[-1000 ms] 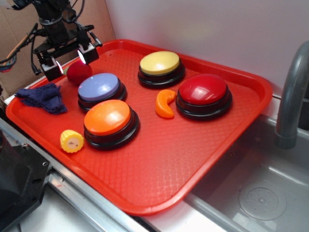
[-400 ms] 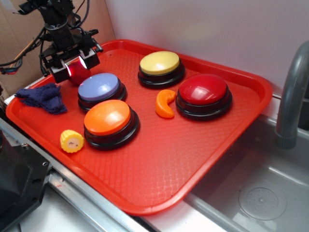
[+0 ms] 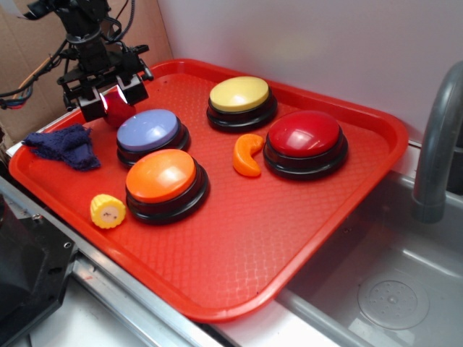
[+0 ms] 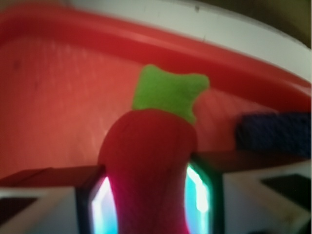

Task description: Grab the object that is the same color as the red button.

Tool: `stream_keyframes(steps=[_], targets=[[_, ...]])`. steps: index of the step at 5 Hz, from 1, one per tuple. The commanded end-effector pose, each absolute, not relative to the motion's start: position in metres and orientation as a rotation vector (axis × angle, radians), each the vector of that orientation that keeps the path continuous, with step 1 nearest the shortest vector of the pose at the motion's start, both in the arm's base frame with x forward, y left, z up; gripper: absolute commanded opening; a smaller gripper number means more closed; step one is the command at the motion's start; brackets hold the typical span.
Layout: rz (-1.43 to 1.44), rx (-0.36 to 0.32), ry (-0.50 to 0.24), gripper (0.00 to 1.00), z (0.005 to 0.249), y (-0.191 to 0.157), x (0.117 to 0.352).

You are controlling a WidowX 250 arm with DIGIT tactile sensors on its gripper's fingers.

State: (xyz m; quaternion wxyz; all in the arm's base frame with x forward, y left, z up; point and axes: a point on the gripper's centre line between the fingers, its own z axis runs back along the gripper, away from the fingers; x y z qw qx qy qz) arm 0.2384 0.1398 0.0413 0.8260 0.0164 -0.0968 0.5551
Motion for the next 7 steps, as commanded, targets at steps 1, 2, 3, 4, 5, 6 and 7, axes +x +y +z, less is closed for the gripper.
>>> stream_keyframes(steps=[1,2,3,4,5,6,7], targets=[[0.984,0.058,-0.262,0.00,0.109,0.128,0.225],[0.826,0.051,-0.238,0.00,0.125,0.108,0.220],[0.694,0.046,-0.216,0.00,0.137,0.090,0.212],[0.540,0.001,-0.206,0.00,0.145,0.063,0.202],[0.414,-0.017,-0.180,0.00,0.147,0.037,0.189],[0.328,-0.045,-0.172,0.00,0.147,0.017,0.177],[0.308,-0.059,-0.166,0.00,0.144,0.004,0.168]])
